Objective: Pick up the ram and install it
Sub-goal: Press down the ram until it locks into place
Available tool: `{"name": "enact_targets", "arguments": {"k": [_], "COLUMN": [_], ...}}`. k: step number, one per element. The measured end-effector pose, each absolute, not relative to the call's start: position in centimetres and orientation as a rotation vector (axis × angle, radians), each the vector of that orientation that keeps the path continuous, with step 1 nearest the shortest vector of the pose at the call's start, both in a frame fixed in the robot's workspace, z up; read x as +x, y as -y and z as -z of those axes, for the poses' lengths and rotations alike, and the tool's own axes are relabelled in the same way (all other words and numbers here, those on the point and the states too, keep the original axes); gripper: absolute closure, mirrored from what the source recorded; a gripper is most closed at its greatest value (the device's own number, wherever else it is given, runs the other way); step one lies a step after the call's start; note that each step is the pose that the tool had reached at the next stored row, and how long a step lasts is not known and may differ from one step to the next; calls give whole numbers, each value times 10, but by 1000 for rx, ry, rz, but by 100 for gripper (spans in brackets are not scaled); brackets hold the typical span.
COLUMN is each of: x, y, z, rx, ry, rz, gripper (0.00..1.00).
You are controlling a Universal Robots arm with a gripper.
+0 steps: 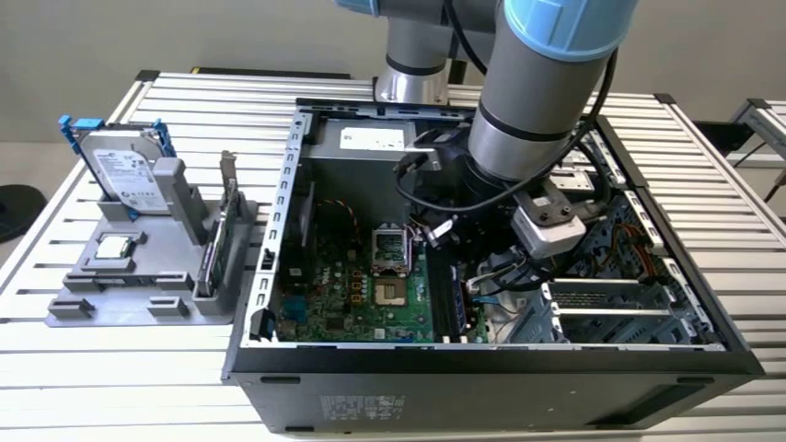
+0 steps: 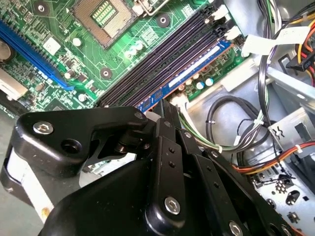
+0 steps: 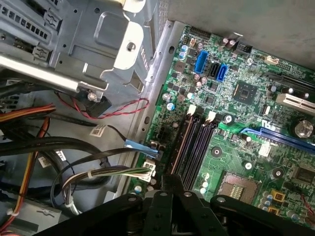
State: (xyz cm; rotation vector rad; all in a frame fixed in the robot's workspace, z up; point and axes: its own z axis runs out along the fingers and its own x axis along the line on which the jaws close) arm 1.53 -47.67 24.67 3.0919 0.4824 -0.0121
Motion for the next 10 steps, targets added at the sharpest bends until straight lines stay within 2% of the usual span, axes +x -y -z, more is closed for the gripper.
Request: {"name": "enact_targets", "arguments": {"k": [10], "x": [15], "y": [477], "z": [-247], "rx": [3071], "ry": [-600], "rz": [11], "gripper": [100]}}
